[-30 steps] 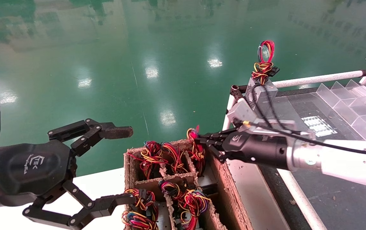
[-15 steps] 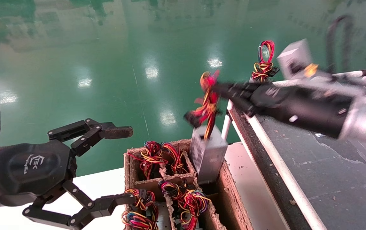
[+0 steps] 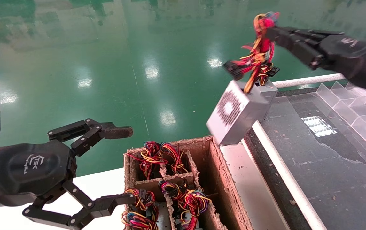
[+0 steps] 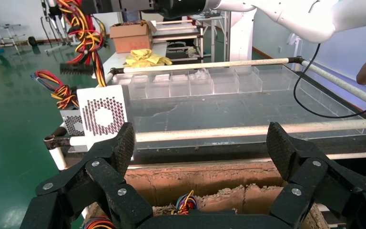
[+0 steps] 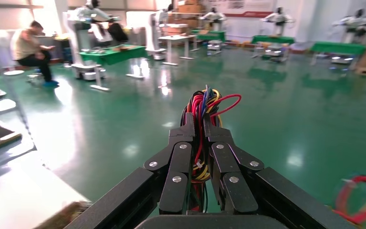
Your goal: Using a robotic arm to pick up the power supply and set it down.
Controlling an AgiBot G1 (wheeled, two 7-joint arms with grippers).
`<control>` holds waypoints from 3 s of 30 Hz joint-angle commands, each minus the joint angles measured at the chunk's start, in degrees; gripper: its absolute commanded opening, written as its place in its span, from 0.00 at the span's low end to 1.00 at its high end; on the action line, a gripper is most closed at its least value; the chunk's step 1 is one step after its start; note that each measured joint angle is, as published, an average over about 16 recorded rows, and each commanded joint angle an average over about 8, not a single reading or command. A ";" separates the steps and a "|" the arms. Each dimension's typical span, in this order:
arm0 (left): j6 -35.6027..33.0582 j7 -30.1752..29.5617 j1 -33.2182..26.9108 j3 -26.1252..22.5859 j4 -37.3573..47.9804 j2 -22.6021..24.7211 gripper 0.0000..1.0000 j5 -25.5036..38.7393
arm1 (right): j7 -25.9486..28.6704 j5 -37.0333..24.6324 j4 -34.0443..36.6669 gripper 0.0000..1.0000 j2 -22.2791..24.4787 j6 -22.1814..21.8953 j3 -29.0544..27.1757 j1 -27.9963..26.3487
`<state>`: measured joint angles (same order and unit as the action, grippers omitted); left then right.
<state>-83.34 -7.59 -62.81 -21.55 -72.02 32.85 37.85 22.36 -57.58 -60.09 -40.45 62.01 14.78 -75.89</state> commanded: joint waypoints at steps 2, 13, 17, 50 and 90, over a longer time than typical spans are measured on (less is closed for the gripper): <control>0.00 0.00 0.00 0.00 0.00 0.00 1.00 0.00 | -1.57 -0.20 2.34 0.00 0.77 -0.35 -0.76 -0.57; 0.00 0.00 0.00 0.00 0.00 0.00 1.00 0.00 | -7.20 -6.11 13.62 0.00 0.51 -5.54 -0.09 -5.39; 0.00 0.00 0.00 -0.01 0.00 0.00 1.00 0.00 | -9.86 -8.54 18.52 0.00 -0.79 -7.43 0.69 -7.91; 0.01 0.01 0.00 -0.02 0.00 -0.01 1.00 -0.01 | -27.68 -14.28 53.50 0.00 -18.35 -12.60 4.18 -25.66; 0.02 0.01 0.00 -0.02 0.01 -0.01 1.00 -0.02 | -32.12 -9.74 57.31 1.00 -16.54 -5.54 1.15 -27.29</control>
<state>-83.32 -7.58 -62.81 -21.57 -72.01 32.84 37.83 -9.20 -67.41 -3.83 -56.84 56.39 16.29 -102.62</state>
